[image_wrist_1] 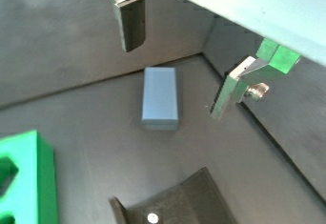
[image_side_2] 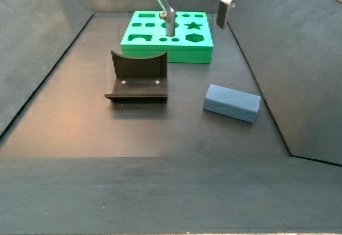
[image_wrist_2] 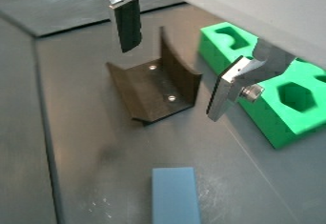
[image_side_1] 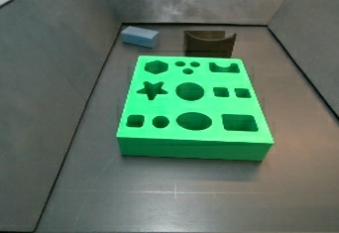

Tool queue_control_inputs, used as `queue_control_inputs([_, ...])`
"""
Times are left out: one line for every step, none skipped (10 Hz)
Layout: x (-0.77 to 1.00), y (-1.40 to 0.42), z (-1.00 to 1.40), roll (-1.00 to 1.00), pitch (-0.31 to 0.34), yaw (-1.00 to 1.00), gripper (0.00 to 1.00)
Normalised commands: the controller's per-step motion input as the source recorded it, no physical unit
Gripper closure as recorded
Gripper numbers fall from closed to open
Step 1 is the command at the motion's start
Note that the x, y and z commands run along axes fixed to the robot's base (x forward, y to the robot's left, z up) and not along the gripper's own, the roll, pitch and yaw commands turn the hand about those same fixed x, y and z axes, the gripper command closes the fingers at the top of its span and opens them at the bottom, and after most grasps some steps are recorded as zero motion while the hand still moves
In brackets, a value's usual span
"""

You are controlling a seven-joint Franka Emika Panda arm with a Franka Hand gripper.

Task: Pick up the rectangle object. Move up. Place the rectangle object on the fixture. Regrasp the rectangle object. Move to above the board. Insert the rectangle object.
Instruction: Pick up the rectangle object.

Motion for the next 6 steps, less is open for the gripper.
queue_control_inputs([0.00,0.11,-0.35,-0.01,-0.130,0.99,0.00])
queue_control_inputs([0.00,0.21,-0.40,0.00,-0.136,0.94,0.00])
queue_control_inputs([-0.09,0.24,-0.43,0.00,-0.126,0.86,0.00])
queue_control_inputs([-0.14,0.23,-0.40,0.00,-0.140,0.73,0.00])
queue_control_inputs([-0.18,0.17,-0.39,0.00,-0.157,0.59,0.00])
queue_control_inputs([-0.29,0.06,-0.40,0.01,-0.119,0.41,0.00])
